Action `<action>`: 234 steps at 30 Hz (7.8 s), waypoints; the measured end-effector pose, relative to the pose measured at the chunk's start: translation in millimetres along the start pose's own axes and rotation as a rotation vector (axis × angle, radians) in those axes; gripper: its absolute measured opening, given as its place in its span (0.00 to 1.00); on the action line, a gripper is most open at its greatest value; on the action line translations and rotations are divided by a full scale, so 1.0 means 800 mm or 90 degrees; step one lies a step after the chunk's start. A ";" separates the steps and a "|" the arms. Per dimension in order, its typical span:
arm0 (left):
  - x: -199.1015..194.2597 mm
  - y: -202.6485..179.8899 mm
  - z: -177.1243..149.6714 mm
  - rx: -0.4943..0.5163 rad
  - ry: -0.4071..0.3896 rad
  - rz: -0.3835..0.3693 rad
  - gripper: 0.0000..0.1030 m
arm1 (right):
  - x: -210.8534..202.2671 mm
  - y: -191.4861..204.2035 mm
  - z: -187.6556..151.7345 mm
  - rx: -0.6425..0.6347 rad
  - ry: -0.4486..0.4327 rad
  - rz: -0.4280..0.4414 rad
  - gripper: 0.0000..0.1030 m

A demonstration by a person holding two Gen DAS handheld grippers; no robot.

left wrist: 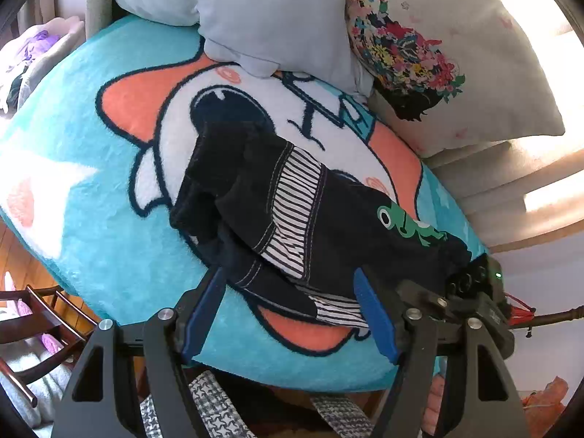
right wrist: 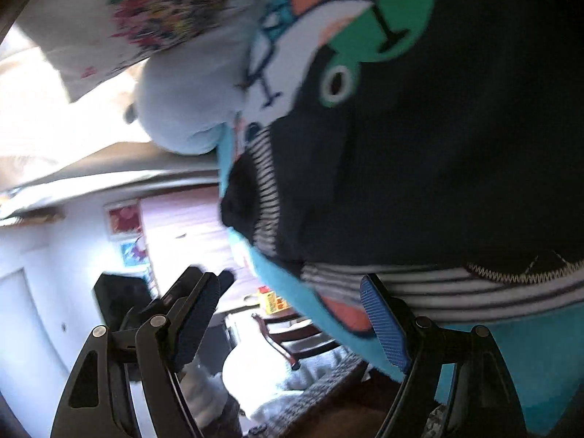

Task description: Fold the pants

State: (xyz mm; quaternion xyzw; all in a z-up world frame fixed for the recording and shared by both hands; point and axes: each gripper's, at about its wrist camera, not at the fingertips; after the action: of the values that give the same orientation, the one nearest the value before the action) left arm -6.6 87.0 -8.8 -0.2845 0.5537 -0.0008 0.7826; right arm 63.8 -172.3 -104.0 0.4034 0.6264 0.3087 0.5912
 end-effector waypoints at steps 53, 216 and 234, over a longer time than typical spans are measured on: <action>0.069 -0.046 0.068 0.014 0.071 -0.112 0.12 | -0.102 -0.070 0.001 0.146 -0.204 0.062 0.63; 0.019 -0.205 -0.049 0.291 -0.129 0.183 0.99 | -0.141 0.012 -0.050 -0.305 -0.349 -0.546 0.66; 0.064 -0.113 -0.017 0.240 -0.014 0.214 0.91 | -0.168 0.005 -0.003 -0.242 -0.389 -0.555 0.66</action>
State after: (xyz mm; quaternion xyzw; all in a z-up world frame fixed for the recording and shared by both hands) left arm 30.2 -11.2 -16.0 -0.0375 0.5748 0.0289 0.8169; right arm 58.5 -287.3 -34.4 0.0650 0.4688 0.0129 0.8808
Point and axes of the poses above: each gripper's, at about its wrist camera, not at the fingertips, and x roughly the way its jaws point, y to its left, z to its top, and after that the axes turned 1 degree about x, right-handed
